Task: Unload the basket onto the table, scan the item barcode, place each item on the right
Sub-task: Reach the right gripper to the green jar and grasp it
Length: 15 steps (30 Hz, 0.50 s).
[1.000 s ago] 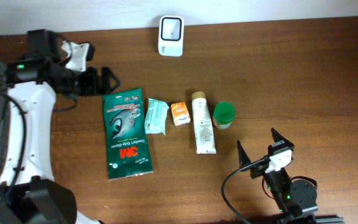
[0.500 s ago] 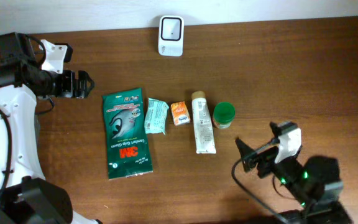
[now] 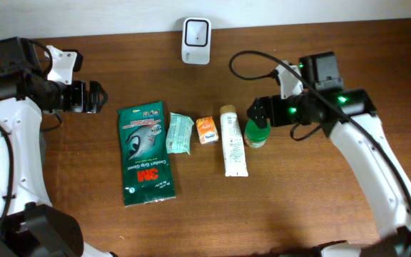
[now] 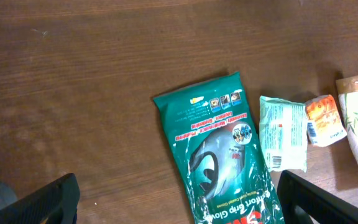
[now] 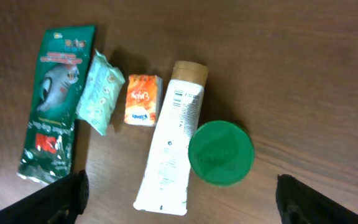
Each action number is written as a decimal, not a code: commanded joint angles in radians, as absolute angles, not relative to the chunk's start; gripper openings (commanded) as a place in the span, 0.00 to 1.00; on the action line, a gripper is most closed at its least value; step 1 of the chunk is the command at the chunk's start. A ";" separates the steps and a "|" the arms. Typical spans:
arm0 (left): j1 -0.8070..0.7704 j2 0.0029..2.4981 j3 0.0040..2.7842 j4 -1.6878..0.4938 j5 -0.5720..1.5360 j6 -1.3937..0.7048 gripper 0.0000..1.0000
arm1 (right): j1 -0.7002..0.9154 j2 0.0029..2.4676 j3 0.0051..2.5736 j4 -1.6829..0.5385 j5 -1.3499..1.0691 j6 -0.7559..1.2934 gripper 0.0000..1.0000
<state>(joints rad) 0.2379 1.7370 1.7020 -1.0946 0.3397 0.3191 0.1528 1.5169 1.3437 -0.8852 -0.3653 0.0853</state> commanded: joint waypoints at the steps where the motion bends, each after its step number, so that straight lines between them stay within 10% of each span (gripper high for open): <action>1: 0.239 1.722 1.716 -1.093 0.343 0.334 0.99 | 0.151 1.587 1.362 -0.878 -0.302 0.338 0.88; 15: 0.240 1.722 1.716 -1.093 0.343 0.334 0.99 | 0.257 1.800 1.362 -0.871 -0.066 0.715 0.76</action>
<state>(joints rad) 0.2379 1.7370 1.7020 -1.0950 0.3393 0.3191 0.2554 1.8004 1.3464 -0.8688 -0.0959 0.6960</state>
